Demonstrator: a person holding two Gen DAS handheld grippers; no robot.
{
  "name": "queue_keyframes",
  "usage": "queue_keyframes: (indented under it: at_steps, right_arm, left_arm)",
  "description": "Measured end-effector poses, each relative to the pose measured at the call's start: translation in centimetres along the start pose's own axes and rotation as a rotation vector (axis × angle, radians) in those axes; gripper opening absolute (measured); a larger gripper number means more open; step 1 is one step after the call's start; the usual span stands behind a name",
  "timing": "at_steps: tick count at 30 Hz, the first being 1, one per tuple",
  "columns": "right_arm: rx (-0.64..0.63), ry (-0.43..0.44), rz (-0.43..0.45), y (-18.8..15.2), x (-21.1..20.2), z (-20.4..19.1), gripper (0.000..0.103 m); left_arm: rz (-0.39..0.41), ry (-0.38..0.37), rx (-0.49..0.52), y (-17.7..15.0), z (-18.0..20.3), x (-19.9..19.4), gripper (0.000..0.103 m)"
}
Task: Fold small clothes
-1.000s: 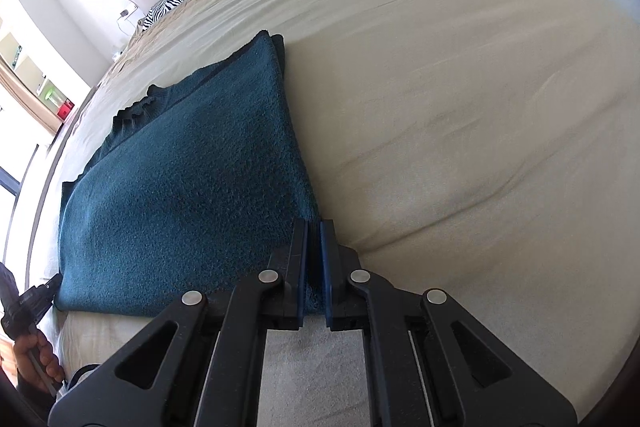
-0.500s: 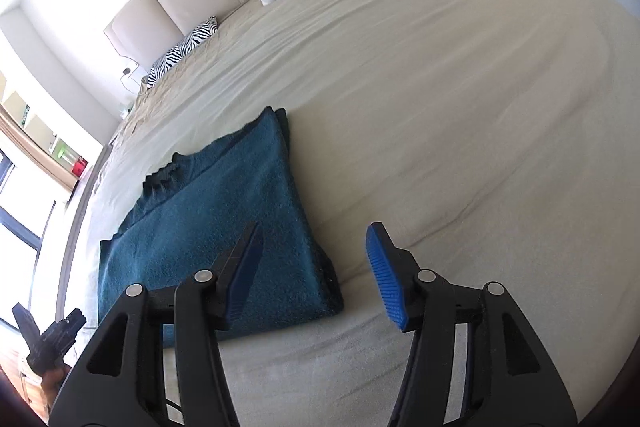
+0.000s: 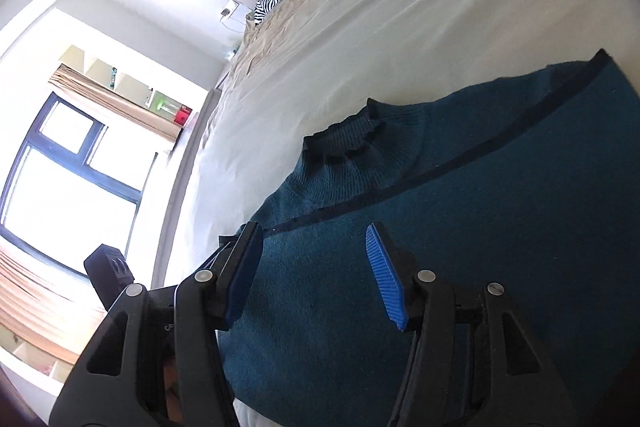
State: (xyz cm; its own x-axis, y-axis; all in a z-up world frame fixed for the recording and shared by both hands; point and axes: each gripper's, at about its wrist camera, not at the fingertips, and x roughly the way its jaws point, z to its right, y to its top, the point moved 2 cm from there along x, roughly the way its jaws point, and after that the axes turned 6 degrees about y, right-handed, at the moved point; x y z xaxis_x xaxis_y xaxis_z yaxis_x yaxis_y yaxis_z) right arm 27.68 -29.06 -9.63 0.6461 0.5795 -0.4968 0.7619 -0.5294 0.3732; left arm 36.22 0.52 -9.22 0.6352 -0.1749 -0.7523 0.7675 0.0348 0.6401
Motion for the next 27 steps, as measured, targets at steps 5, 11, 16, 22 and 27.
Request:
queue_keyframes:
  at_steps: [5,11,16,22,27]
  right_arm:
    - [0.043,-0.018,-0.06,0.4,4.5,2.1,0.05]
    - [0.164,0.03,0.027,2.1,1.6,6.9,0.031]
    - [0.205,-0.026,0.174,3.5,-3.5,10.9,0.025]
    - [0.272,-0.194,0.298,3.9,-9.1,13.4,0.023]
    - [0.167,-0.11,0.269,1.5,-10.6,7.8,0.024]
  left_arm:
    - [-0.04,-0.033,-0.048,-2.0,-2.3,2.8,0.06]
    - [-0.003,-0.047,-0.028,-2.7,-2.6,2.3,0.061]
    - [-0.002,-0.063,-0.038,-2.8,-2.8,2.6,0.061]
    - [0.003,-0.04,-0.017,-2.9,-2.1,2.5,0.061]
    - [0.007,-0.022,-0.003,-3.0,-1.8,2.6,0.062]
